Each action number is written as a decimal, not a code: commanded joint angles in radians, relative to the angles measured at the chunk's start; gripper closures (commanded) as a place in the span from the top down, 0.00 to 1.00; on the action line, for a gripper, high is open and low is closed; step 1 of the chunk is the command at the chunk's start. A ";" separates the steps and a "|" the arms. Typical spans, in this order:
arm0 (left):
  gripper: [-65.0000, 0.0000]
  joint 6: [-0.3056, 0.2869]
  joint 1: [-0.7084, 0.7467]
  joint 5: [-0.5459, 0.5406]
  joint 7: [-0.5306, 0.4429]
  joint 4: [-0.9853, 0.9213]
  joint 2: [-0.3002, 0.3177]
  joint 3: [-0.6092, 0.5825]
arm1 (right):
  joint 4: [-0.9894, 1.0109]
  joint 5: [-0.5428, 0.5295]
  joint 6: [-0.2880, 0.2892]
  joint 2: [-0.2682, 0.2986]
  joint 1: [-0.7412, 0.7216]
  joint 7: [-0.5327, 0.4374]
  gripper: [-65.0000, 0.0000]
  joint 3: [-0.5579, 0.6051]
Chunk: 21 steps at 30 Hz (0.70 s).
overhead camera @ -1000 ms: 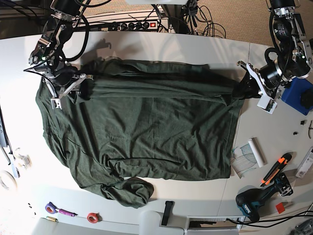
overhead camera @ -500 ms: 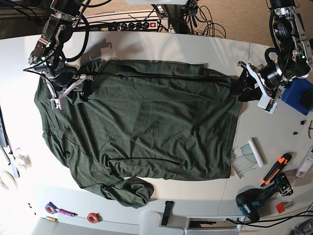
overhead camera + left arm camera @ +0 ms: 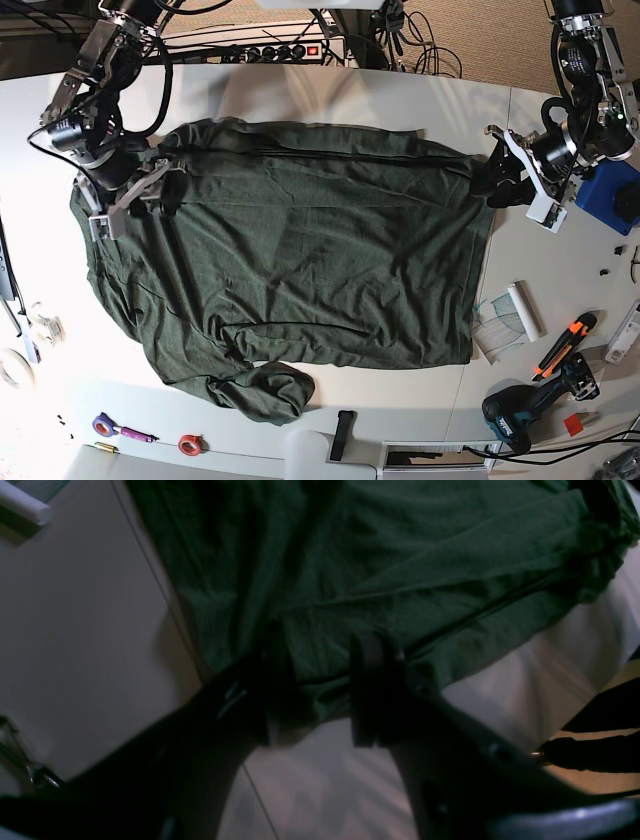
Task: Layout the t-shirt on the table in an organized manner, then fold the t-shirt properly
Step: 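Grasp the collar-side corners with both grippers and lift the shirt, then pull the held shirt corners apart with both grippers to flatten it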
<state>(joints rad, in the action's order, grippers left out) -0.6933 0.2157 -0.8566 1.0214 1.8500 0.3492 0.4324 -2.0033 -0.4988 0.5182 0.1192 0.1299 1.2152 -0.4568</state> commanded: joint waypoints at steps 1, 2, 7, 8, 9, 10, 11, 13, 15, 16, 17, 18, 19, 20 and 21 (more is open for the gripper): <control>0.36 -0.005 -0.010 -0.019 -0.036 0.012 0.013 0.006 | -0.025 -0.006 0.001 0.013 -0.011 -0.029 0.46 -0.003; 0.36 -0.005 -0.010 -0.019 -0.047 0.012 0.013 0.006 | -0.028 0.002 0.001 0.013 -0.011 -0.042 0.46 -0.003; 0.33 -0.005 -0.011 -0.017 -0.072 0.012 0.002 -0.031 | -0.027 0.145 0.001 0.014 -0.011 -0.098 0.46 -0.003; 0.30 -0.005 -0.010 -0.015 -0.071 0.012 -0.004 -0.051 | -0.027 0.192 -0.003 0.014 -0.011 -0.113 0.46 -0.003; 0.26 -0.005 -0.011 -0.005 -0.072 0.012 -0.007 -0.080 | -0.027 0.232 -0.018 0.014 -0.011 -0.128 0.46 -0.003; 0.24 -0.005 -0.011 0.012 -0.073 0.012 -0.009 -0.115 | -0.027 0.262 -0.042 0.014 -0.011 -0.141 0.46 -0.003; 0.22 -0.005 -0.012 0.037 -0.080 0.012 -0.009 -0.154 | -0.024 0.286 -0.061 0.015 -0.011 -0.149 0.46 -0.003; 0.20 0.000 -0.015 0.112 -0.108 0.012 -0.009 -0.229 | -0.016 0.325 -0.080 0.015 -0.011 -0.153 0.33 -0.003; 0.16 0.069 -0.023 0.196 -0.153 0.012 -0.009 -0.289 | 0.007 0.344 -0.093 0.029 -0.010 -0.154 0.16 -0.003; 0.12 0.098 -0.028 0.235 -0.171 0.012 -0.009 -0.311 | 0.022 0.343 -0.093 0.041 -0.011 -0.155 0.09 -0.003; 0.06 0.127 -0.034 0.268 -0.180 0.012 -0.009 -0.326 | 0.038 0.343 -0.093 0.054 -0.011 -0.161 0.03 -0.003; 0.00 0.153 -0.040 0.293 -0.185 0.012 -0.010 -0.335 | 0.055 0.343 -0.093 0.068 -0.011 -0.171 0.00 -0.003; 0.00 0.167 -0.046 0.310 -0.184 0.012 -0.011 -0.340 | 0.074 0.343 -0.094 0.083 -0.011 -0.179 0.00 -0.003; 0.00 0.180 -0.050 0.327 -0.185 0.012 -0.017 -0.338 | 0.095 0.343 -0.100 0.098 -0.011 -0.187 0.00 -0.003; 0.00 0.188 -0.050 0.341 -0.186 0.012 -0.019 -0.338 | 0.114 0.343 -0.117 0.111 -0.011 -0.193 0.00 -0.003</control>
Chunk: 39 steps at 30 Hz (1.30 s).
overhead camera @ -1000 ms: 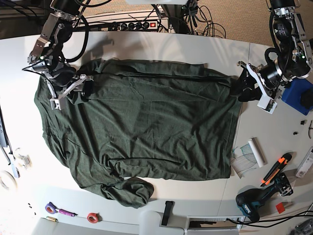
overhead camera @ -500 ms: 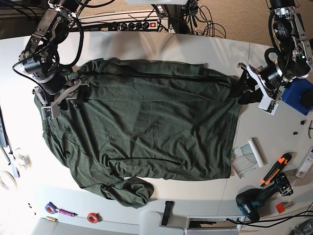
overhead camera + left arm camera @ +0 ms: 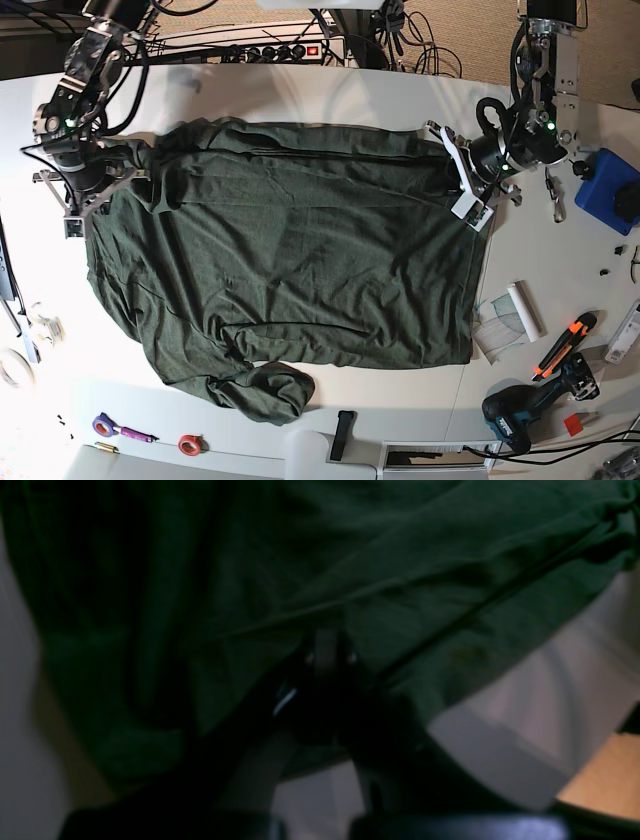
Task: Layout the t-shirt on the table in an organized manner, then fold the t-shirt properly
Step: 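Pull the held shirt corners apart with both grippers to flatten it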
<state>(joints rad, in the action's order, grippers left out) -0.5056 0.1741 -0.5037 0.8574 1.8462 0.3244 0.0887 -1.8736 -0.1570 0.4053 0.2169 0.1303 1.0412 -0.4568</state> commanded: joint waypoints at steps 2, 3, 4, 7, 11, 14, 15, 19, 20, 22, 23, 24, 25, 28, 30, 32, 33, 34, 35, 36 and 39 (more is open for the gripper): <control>0.00 0.017 -0.008 -0.004 -0.028 0.016 0.005 0.006 | 0.018 0.003 -0.039 0.035 -0.011 -0.017 0.00 -0.003; 0.00 0.017 -0.008 -0.004 -0.027 0.016 0.005 0.006 | 0.030 0.008 -0.048 0.042 -0.011 -0.017 0.00 -0.003; 0.00 0.016 -0.008 -0.004 -0.027 0.016 0.005 0.006 | 0.038 0.009 -0.056 0.046 -0.010 -0.013 0.00 -0.003; 0.00 0.016 -0.008 0.010 -0.028 0.016 0.005 0.006 | 0.040 0.027 -0.092 0.046 -0.006 0.051 0.00 -0.003; 0.00 0.081 -0.005 0.086 -0.028 0.015 0.005 0.006 | 0.041 0.054 -0.142 0.046 0.048 0.010 0.00 -0.003; 0.00 0.091 -0.005 0.100 -0.030 0.010 0.005 0.005 | 0.043 0.052 -0.163 0.046 0.095 -0.042 0.00 -0.003; 0.00 0.091 -0.005 0.100 -0.040 0.002 0.005 0.004 | 0.043 0.053 -0.167 0.046 0.104 -0.049 0.00 -0.003; 0.00 0.091 -0.006 0.101 -0.073 -0.071 0.005 0.004 | 0.043 0.053 -0.167 0.047 0.105 -0.085 0.00 -0.003; 0.00 0.091 -0.008 0.100 -0.073 -0.095 0.005 0.004 | 0.043 0.052 -0.166 0.046 0.101 -0.098 0.00 -0.003; 0.00 0.091 -0.011 0.101 -0.073 -0.137 0.005 0.004 | 0.043 0.052 -0.165 0.047 0.099 -0.122 0.00 -0.003; 0.00 0.091 -0.011 0.101 -0.073 -0.151 0.005 0.004 | 0.043 0.052 -0.165 0.047 0.099 -0.129 0.00 -0.003; 0.00 0.090 -0.011 0.100 -0.073 -0.161 0.005 0.004 | 0.044 0.052 -0.165 0.047 0.099 -0.130 0.00 -0.003; 0.00 0.089 -0.011 0.101 -0.072 -0.167 0.005 0.004 | 0.049 0.052 -0.165 0.047 0.099 -0.130 0.00 -0.003; 0.00 0.087 -0.011 0.100 -0.072 -0.171 0.005 0.004 | 0.096 0.052 -0.160 0.047 0.098 -0.135 0.00 -0.003; 0.00 0.087 -0.011 0.101 -0.072 -0.171 0.005 0.004 | 0.152 0.052 -0.150 0.047 0.090 -0.135 0.00 -0.003; 0.00 0.087 -0.011 0.101 -0.066 -0.171 0.005 0.004 | 0.206 0.052 -0.142 0.047 0.079 -0.134 0.00 -0.003; 0.00 0.086 -0.011 0.101 -0.055 -0.171 0.006 0.004 | 0.224 0.052 -0.138 0.047 0.077 -0.133 0.00 -0.003; 0.00 0.086 -0.011 0.101 -0.040 -0.171 0.006 0.004 | 0.235 0.053 -0.136 0.047 0.077 -0.130 0.00 -0.003; 0.00 0.086 -0.011 0.101 -0.023 -0.171 0.006 0.004 | 0.240 0.053 -0.136 0.047 0.078 -0.120 0.00 -0.003; 0.00 0.084 -0.010 0.101 -0.005 -0.171 0.006 0.005 | 0.240 0.053 -0.136 0.047 0.078 -0.099 0.00 -0.003; 0.00 0.076 -0.002 0.100 0.035 -0.171 0.011 0.006 | 0.239 0.053 -0.135 0.047 0.087 -0.056 0.00 -0.003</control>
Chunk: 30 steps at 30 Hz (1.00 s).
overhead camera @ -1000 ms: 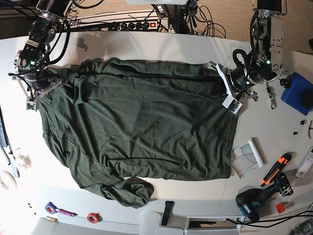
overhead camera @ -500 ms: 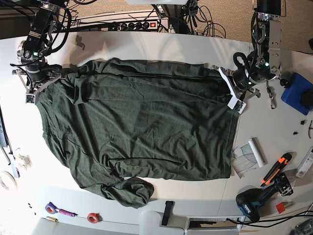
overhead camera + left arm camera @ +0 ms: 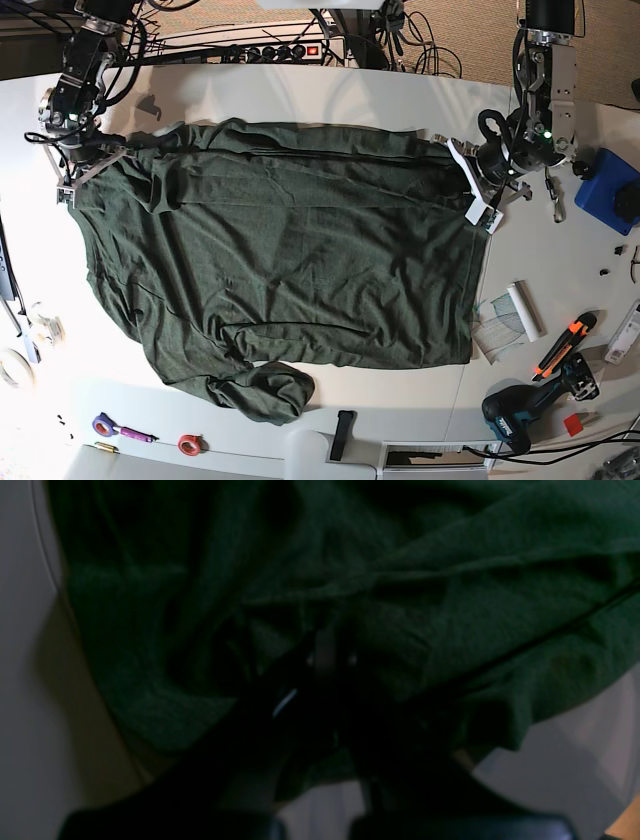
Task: Layout the t-shirt on the table in an organized manner, then fold the t-shirt properly
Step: 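Pull the held shirt corners apart with both grippers to flatten it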
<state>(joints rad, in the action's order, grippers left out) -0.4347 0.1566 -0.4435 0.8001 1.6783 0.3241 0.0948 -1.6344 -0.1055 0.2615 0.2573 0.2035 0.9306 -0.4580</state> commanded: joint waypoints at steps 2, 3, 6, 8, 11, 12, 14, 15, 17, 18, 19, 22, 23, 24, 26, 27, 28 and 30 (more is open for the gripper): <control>0.00 0.005 0.031 0.040 0.101 -0.003 0.011 0.000 | -0.001 0.001 0.012 0.006 0.032 0.061 0.00 -0.002; 0.00 0.005 0.042 0.040 0.101 -0.003 0.011 0.000 | -0.002 0.001 0.013 0.006 0.045 0.062 0.00 -0.002; 0.00 0.005 0.079 0.040 0.101 -0.003 0.011 0.000 | -0.002 0.001 0.013 0.006 0.088 0.064 0.00 -0.002; 0.00 0.005 0.098 0.040 0.101 -0.002 0.011 0.000 | -0.002 0.001 0.013 0.007 0.116 0.064 0.00 -0.002; 0.00 0.005 0.116 0.040 0.107 0.000 0.011 0.000 | -0.002 0.001 0.013 0.011 0.152 0.065 0.00 -0.007; 0.00 0.005 0.121 0.040 0.114 0.005 0.011 0.000 | -0.002 0.001 0.014 0.013 0.163 0.066 0.00 -0.013; 0.00 0.005 0.133 0.040 0.121 0.017 0.012 0.000 | -0.002 0.001 0.016 0.023 0.179 0.068 0.00 -0.034; 0.00 0.005 0.139 0.040 0.121 0.023 0.014 0.000 | -0.003 0.000 0.017 0.029 0.185 0.068 0.00 -0.047; 0.00 0.005 0.147 0.040 0.121 0.031 0.024 0.000 | -0.004 -0.011 0.025 0.044 0.197 0.072 0.00 -0.082; 0.00 0.005 0.148 0.040 0.121 0.031 0.031 0.000 | -0.006 -0.027 0.037 0.051 0.201 0.073 0.00 -0.102; 0.00 0.005 0.148 0.040 0.125 0.031 0.037 0.000 | -0.009 -0.047 0.047 0.056 0.204 0.076 0.00 -0.126; 0.00 0.006 0.148 0.039 0.128 0.032 0.050 0.000 | -0.018 -0.129 0.094 0.059 0.204 0.089 0.00 -0.198; 0.00 0.006 0.149 0.039 0.129 0.031 0.050 0.000 | -0.018 -0.156 0.109 0.058 0.204 0.093 0.00 -0.218; 0.00 0.007 0.152 0.037 0.128 0.032 0.050 0.000 | -0.018 -0.179 0.122 0.058 0.204 0.099 0.00 -0.233; 0.00 0.020 0.164 0.024 0.130 0.032 0.050 0.000 | -0.018 -0.205 0.137 0.058 0.204 0.116 0.00 -0.253; 0.00 0.020 0.170 0.024 0.137 0.032 0.050 0.000 | -0.018 -0.209 0.142 0.058 0.204 0.117 0.00 -0.256; 0.00 0.020 0.177 0.024 0.143 0.032 0.050 0.000 | -0.018 -0.212 0.147 0.058 0.204 0.117 0.00 -0.257; 0.00 0.020 0.190 0.024 0.151 0.032 0.050 0.000 | -0.018 -0.220 0.153 0.058 0.203 0.116 0.00 -0.257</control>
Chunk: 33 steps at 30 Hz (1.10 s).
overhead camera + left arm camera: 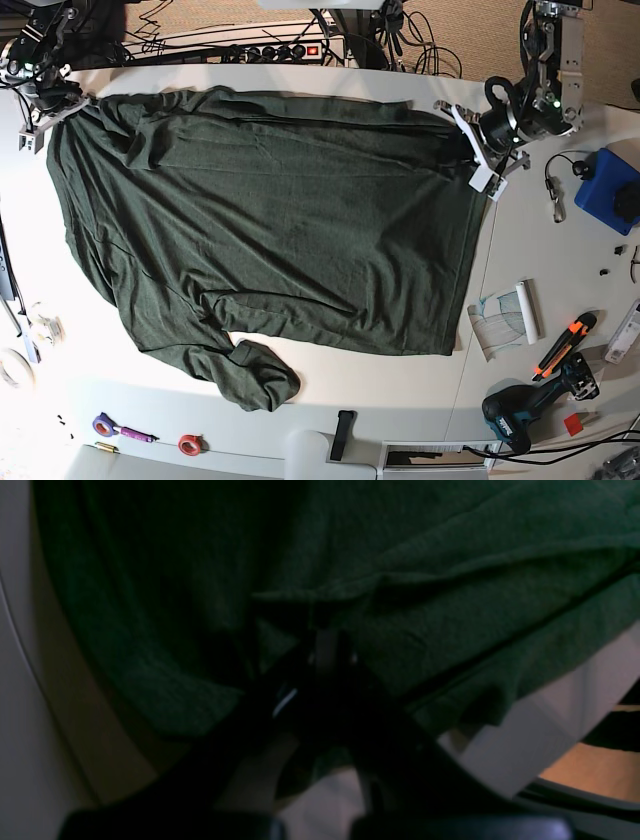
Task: Layout the t-shirt on the table in an organized manner, then fold the t-shirt properly
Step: 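Pull the held shirt corners apart with both grippers to flatten it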
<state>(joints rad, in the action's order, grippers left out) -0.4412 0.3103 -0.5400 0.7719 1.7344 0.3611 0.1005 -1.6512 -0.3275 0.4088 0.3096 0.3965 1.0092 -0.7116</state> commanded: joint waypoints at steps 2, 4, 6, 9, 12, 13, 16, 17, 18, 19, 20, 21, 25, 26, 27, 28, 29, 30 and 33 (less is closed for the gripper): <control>0.00 0.026 0.047 0.113 0.180 -0.024 0.013 -0.006 | -0.001 -0.014 0.007 0.006 0.010 0.037 0.00 -0.003; 0.00 0.026 0.055 0.110 0.182 -0.024 0.013 -0.006 | -0.001 -0.025 0.007 0.006 0.010 0.037 0.00 -0.003; 0.00 0.027 0.059 0.110 0.183 -0.024 0.013 -0.006 | -0.001 -0.024 0.006 0.006 0.010 0.034 0.00 -0.003; 0.00 0.027 0.058 0.110 0.194 -0.024 0.013 -0.005 | -0.001 -0.024 0.007 0.006 0.010 0.032 0.00 -0.003; 0.00 0.027 0.058 0.109 0.201 -0.022 0.013 -0.005 | -0.001 -0.024 0.007 0.006 0.009 0.030 0.00 -0.003; 0.00 0.027 0.059 0.109 0.207 -0.018 0.013 -0.005 | -0.001 -0.024 0.007 0.006 0.007 0.031 0.00 -0.003; 0.00 0.026 0.063 0.072 0.232 0.008 0.013 0.001 | -0.001 -0.024 0.009 0.006 -0.001 0.031 0.00 -0.003; 0.00 0.023 0.067 0.055 0.235 0.022 0.013 0.009 | -0.001 -0.024 0.016 0.006 -0.001 0.030 0.00 -0.003; 0.00 0.021 0.072 0.043 0.235 0.038 0.013 0.021 | -0.001 -0.024 0.022 0.006 -0.001 0.030 0.00 -0.003; 0.00 0.014 0.076 0.032 0.238 0.054 0.013 0.034 | -0.001 -0.024 0.022 0.006 -0.001 0.030 0.00 -0.003; 0.00 0.012 0.078 0.024 0.240 0.067 0.013 0.050 | -0.001 -0.024 0.022 0.006 -0.001 0.030 0.00 -0.003; 0.00 0.009 0.078 0.020 0.240 0.074 0.013 0.064 | -0.001 -0.024 0.022 0.006 0.000 0.031 0.00 -0.003; 0.00 -0.005 0.077 -0.010 0.238 0.079 0.013 0.112 | -0.001 -0.024 0.021 0.006 -0.001 0.029 0.00 -0.003; 0.00 -0.004 0.077 -0.016 0.237 0.079 0.013 0.116 | -0.001 -0.024 0.021 0.006 -0.001 0.029 0.00 -0.003; 0.00 -0.005 0.077 -0.022 0.237 0.079 0.013 0.118 | -0.001 -0.024 0.021 0.006 -0.001 0.029 0.00 -0.003; 0.00 -0.005 0.077 -0.026 0.233 0.079 0.013 0.118 | -0.001 -0.024 0.021 0.006 -0.001 0.030 0.00 -0.003; 0.00 -0.005 0.077 -0.032 0.232 0.079 0.013 0.118 | -0.001 -0.024 0.021 0.006 -0.001 0.031 0.00 -0.003; 0.00 -0.009 0.077 -0.042 0.233 0.079 0.013 0.118 | -0.001 -0.024 0.021 0.006 -0.001 0.032 0.00 -0.003; 0.14 -0.035 0.077 -0.072 0.233 0.079 0.013 0.118 | -0.001 -0.032 0.022 0.006 -0.001 0.034 0.11 -0.003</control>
<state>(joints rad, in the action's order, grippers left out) -0.4915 0.3740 -0.6655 0.9569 1.8145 0.3614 0.2173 -1.6501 -0.3504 0.4198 0.3096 0.3904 1.0168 -0.7136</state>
